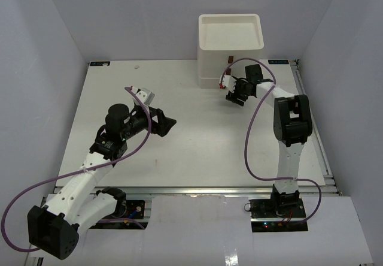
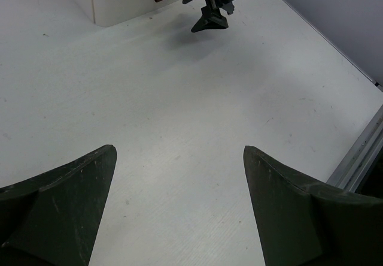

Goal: Organize the makeup

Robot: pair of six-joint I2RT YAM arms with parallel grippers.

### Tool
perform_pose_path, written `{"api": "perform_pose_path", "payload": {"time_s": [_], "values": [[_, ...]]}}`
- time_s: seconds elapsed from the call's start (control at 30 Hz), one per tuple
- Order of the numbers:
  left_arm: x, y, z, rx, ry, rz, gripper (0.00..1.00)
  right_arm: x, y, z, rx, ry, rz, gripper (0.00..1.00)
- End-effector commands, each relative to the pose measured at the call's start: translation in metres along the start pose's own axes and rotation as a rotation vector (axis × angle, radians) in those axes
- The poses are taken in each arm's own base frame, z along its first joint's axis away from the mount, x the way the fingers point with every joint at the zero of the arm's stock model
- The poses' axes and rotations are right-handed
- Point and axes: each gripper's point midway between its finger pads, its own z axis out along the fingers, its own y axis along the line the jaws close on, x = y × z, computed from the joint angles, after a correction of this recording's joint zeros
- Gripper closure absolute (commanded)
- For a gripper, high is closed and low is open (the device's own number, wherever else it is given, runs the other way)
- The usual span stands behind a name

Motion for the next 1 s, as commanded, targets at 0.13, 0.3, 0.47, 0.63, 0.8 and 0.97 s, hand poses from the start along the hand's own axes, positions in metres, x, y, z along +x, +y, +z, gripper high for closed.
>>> {"api": "perform_pose_path", "payload": {"time_s": [0.13, 0.3, 0.47, 0.63, 0.8, 0.97], "values": [[-0.007, -0.004, -0.003, 0.017, -0.030, 0.009, 0.02, -0.017, -0.071, 0.013, 0.320, 0.001, -0.009, 0.17], [-0.005, -0.003, -0.003, 0.014, -0.026, 0.008, 0.02, -0.014, -0.069, 0.012, 0.356, 0.016, -0.016, 0.12], [-0.004, -0.002, -0.002, 0.012, -0.023, 0.004, 0.02, -0.034, -0.051, -0.006, 0.295, -0.046, -0.017, 0.12], [-0.002, -0.005, 0.000, 0.031, -0.018, -0.004, 0.02, -0.058, -0.001, -0.050, 0.145, -0.105, 0.098, 0.12], [-0.002, -0.011, 0.001, 0.067, -0.015, -0.012, 0.02, -0.098, 0.044, -0.131, 0.054, -0.218, 0.295, 0.10], [-0.001, -0.016, 0.000, 0.095, -0.012, -0.013, 0.02, -0.115, 0.062, -0.228, 0.189, -0.349, 0.423, 0.10]]}}
